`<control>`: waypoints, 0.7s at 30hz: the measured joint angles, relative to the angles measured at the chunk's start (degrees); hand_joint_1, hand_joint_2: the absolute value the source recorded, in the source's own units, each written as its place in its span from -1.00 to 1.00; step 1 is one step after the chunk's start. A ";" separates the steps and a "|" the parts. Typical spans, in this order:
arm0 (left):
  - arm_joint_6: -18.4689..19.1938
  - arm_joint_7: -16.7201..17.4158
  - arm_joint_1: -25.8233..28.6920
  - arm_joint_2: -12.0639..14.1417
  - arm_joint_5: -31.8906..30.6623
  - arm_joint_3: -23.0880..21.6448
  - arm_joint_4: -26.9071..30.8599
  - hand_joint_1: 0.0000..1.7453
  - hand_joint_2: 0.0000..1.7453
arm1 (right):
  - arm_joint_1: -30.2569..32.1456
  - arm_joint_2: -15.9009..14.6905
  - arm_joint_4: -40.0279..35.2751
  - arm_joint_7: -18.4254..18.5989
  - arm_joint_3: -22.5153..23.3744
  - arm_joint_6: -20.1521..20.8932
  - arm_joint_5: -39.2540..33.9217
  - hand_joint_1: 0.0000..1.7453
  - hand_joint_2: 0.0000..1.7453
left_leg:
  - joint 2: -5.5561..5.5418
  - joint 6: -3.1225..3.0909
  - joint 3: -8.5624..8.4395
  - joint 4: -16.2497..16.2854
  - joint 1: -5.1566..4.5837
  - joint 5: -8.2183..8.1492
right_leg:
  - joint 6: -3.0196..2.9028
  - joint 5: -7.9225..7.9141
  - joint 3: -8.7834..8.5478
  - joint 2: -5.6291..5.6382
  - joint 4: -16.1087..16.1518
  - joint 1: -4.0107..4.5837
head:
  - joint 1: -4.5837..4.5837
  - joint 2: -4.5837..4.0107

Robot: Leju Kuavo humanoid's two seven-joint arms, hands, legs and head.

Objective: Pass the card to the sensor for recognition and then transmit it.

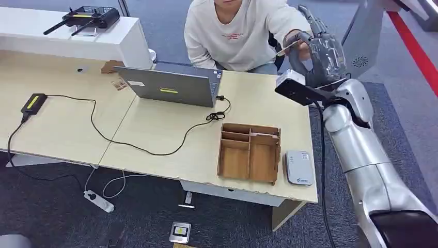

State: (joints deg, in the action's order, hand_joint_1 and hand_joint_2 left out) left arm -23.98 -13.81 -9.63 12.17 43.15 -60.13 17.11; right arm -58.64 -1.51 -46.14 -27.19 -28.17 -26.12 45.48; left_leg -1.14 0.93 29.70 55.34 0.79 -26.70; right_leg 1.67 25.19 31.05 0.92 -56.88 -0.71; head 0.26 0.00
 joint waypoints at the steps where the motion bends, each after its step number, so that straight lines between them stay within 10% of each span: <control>1: 0.04 -0.15 0.01 -0.11 0.04 0.00 -0.13 -1.00 -1.00 | -0.20 0.19 0.37 -0.06 -0.11 0.00 -0.15 1.00 1.00 | 0.00 0.00 0.00 0.00 0.00 0.00 | 0.00 0.00 0.00 0.00 0.00 0.00 | -0.02 0.00; 21: -0.20 -1.33 0.21 -1.55 0.39 0.07 -1.97 -1.00 -1.00 | -0.73 1.22 4.06 -0.52 -0.85 -0.35 -2.79 1.00 1.00 | 0.00 0.00 -0.01 0.00 0.00 0.00 | 0.00 -0.01 0.00 0.00 0.00 0.00 | 0.00 0.00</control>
State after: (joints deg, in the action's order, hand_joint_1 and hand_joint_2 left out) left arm -24.17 -15.15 -9.42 10.62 43.54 -60.06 15.15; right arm -59.36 -0.28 -42.07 -27.71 -29.03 -26.47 42.69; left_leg -1.14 0.93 29.68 55.34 0.79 -26.70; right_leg 1.67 25.18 31.05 0.92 -56.88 -0.71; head 0.26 0.00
